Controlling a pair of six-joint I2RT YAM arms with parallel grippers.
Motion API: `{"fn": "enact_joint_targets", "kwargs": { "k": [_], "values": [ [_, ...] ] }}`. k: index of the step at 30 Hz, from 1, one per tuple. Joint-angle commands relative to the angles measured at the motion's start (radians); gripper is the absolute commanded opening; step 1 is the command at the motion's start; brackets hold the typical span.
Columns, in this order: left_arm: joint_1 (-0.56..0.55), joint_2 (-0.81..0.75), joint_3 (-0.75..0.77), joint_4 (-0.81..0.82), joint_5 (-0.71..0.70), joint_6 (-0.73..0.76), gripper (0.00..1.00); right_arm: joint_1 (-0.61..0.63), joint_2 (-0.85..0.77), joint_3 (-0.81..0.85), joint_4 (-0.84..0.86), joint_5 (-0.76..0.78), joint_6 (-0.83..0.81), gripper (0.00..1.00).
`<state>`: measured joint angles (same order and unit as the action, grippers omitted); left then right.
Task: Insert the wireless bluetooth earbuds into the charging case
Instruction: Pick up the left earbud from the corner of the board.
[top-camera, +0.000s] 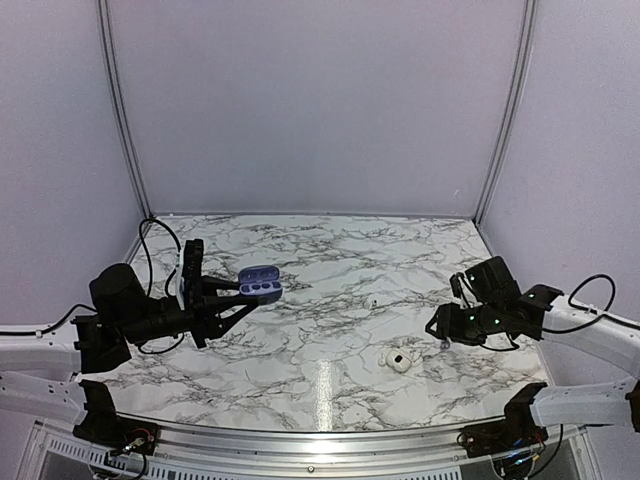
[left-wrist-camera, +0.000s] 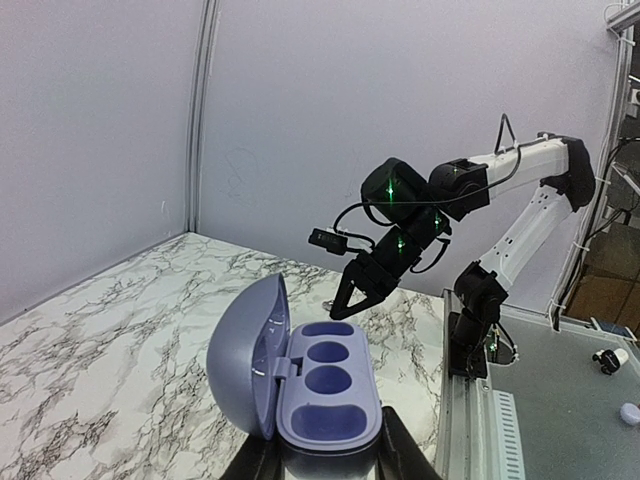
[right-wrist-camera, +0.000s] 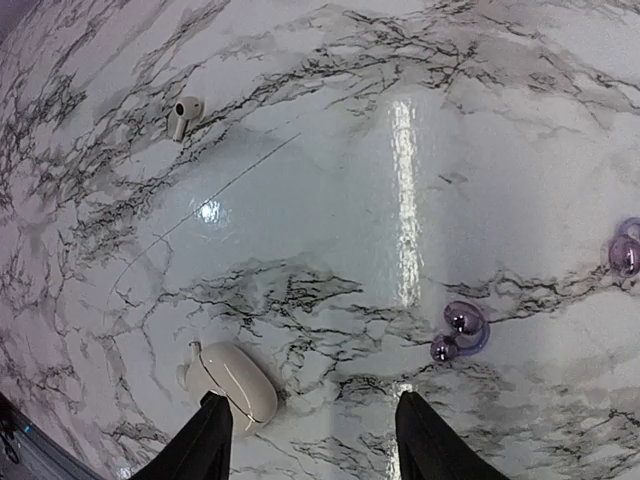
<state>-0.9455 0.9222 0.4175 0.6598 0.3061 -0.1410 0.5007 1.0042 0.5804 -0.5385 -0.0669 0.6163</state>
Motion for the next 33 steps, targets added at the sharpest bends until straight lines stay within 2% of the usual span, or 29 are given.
{"fn": "enact_joint_targets", "kwargs": {
  "k": [1, 7, 12, 15, 33],
  "values": [
    [-0.004, -0.024, -0.010, 0.011, 0.012, 0.011, 0.09, -0.004, -0.036, -0.020, 0.003, 0.112, 0.088, 0.55],
    [-0.004, -0.009, 0.001, 0.014, 0.017, 0.013, 0.09, -0.004, -0.025, -0.053, -0.029, 0.189, 0.158, 0.48],
    [-0.004, 0.000, 0.005, 0.017, 0.022, 0.012, 0.09, -0.004, -0.010, -0.061, -0.046, 0.290, 0.215, 0.40],
    [-0.004, 0.000, 0.007, 0.017, 0.023, 0.012, 0.09, -0.004, 0.014, -0.068, -0.014, 0.297, 0.215, 0.34],
    [-0.004, -0.005, 0.000, 0.018, 0.018, 0.016, 0.09, -0.016, 0.175, -0.091, 0.114, 0.305, 0.158, 0.29]
  ]
}}
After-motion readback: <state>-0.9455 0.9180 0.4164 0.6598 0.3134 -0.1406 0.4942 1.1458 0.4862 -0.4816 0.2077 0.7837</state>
